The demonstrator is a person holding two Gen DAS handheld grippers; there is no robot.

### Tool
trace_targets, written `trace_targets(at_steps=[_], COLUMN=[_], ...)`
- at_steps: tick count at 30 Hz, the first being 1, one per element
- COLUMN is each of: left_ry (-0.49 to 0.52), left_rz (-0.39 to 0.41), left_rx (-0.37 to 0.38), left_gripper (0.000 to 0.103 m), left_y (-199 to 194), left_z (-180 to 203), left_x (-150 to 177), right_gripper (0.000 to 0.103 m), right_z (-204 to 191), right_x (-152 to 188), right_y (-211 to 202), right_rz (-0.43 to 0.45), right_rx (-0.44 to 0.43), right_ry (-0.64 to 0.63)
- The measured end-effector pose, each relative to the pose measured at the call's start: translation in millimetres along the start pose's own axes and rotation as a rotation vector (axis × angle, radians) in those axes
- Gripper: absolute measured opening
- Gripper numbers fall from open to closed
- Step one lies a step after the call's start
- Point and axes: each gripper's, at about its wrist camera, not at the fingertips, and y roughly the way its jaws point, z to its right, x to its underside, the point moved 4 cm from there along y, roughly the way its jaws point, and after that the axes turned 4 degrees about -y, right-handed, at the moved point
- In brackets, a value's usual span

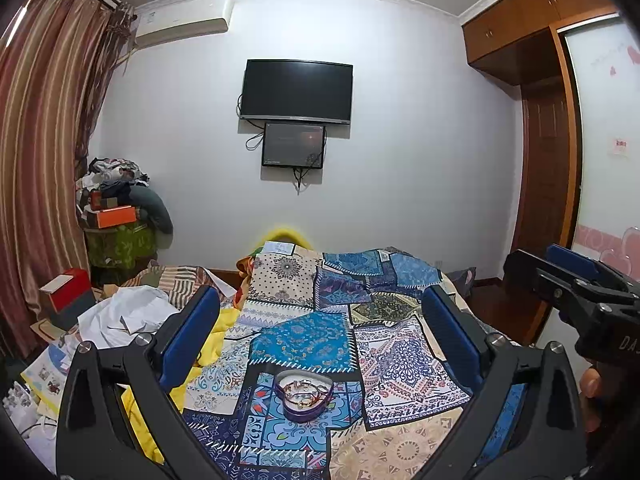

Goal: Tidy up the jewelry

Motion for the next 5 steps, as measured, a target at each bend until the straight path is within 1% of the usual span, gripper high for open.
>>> trace_targets(at_steps=[5], left_ry=[0.008], left_rz=[0.002], left_rx=[0.004], left_gripper=[0.101], left_y=[1.1], left_z=[1.3], left_x=[-0.3], right_gripper=[0.102], right_z=[1.4], right_x=[-0.3], right_y=[0.6], right_rz=[-0.002], right_rx=[0.0], right_ry=[0.003])
